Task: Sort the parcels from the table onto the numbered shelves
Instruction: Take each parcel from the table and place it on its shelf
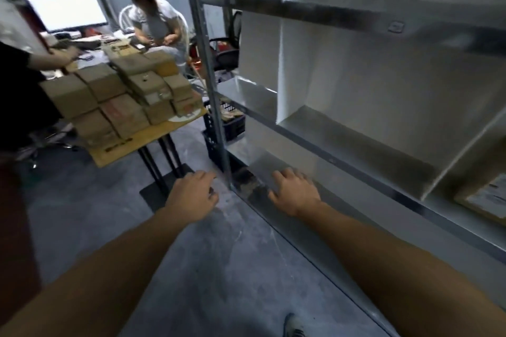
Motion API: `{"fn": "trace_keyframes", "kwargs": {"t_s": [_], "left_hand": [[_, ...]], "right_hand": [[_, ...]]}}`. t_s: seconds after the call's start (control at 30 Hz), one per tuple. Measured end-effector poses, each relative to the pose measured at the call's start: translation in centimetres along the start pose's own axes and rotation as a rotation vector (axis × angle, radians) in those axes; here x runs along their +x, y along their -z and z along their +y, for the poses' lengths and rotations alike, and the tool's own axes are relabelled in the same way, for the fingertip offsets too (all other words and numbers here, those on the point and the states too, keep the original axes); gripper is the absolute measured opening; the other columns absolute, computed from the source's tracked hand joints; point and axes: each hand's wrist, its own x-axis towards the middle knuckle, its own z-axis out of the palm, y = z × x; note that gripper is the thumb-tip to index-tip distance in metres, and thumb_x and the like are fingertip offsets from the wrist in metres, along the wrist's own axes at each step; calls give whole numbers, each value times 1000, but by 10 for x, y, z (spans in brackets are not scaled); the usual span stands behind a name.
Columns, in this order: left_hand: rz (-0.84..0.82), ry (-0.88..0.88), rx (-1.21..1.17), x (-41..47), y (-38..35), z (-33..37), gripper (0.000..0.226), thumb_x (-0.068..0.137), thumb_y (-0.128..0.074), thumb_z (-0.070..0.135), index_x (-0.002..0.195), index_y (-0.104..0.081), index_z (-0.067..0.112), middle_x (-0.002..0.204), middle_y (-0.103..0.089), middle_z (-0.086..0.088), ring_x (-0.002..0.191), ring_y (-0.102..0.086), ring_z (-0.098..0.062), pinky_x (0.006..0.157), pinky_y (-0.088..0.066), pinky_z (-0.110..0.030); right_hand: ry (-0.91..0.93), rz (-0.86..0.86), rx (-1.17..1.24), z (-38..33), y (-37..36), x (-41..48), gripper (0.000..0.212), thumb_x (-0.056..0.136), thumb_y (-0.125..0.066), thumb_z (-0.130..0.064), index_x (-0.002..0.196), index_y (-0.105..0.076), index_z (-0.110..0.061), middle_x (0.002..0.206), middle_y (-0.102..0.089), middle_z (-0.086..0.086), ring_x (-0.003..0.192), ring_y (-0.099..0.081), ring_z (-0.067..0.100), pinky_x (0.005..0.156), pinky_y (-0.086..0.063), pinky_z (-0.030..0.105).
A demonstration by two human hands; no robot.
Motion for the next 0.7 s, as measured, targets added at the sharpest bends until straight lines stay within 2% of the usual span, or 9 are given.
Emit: {"fn": "trace_keyframes", "kwargs": {"t_s": [0.13, 0.23, 0.3, 0.4, 0.53, 0.7], "left_hand": [[29, 151, -12, -1, 7, -48, 49, 92, -47, 41, 136, -47, 20, 126, -56, -6, 113, -53, -28, 96, -44, -41], [73, 232, -16, 10, 12, -81, 55, 84, -42, 43, 131, -52, 18, 120, -60, -7, 104, -55, -28, 90, -47, -42], [101, 285, -16, 21, 16, -100, 50, 86, -46, 41, 129, -54, 17, 117, -61, -7, 101, -55, -27, 87, -46, -40], [141, 357, -8, 44, 25, -122, 41, 92, -53, 34, 130, -53, 18, 125, -59, -6, 108, -55, -26, 89, -43, -39], [195, 457, -41, 79, 36, -153, 46, 94, -54, 34, 137, -49, 19, 136, -54, -6, 119, -51, -26, 94, -42, -39], [223, 551, -61, 107, 36, -189, 49, 90, -59, 34, 135, -52, 17, 132, -57, -10, 115, -54, -31, 95, -44, -41]], "right_hand": [[156, -23, -34, -50, -3, 56, 49, 99, -42, -45, 140, -43, -19, 138, -48, 14, 126, -48, 36, 104, -38, 46], [269, -30, -72, -80, -3, 104, 46, 98, -41, -47, 134, -45, -17, 133, -50, 14, 122, -49, 37, 102, -40, 48], [335, -26, -92, -98, 0, 135, 43, 99, -41, -45, 132, -46, -17, 130, -50, 14, 120, -49, 37, 101, -40, 48], [414, -29, -122, -120, 8, 182, 43, 100, -41, -43, 134, -45, -16, 131, -50, 13, 121, -49, 37, 101, -40, 47], [511, -44, -182, -144, 16, 241, 42, 100, -41, -43, 133, -45, -16, 131, -50, 13, 121, -49, 36, 99, -41, 48], [605, -51, -234, -177, 20, 302, 42, 101, -41, -43, 133, -45, -15, 132, -50, 13, 120, -50, 37, 97, -42, 48]]}}
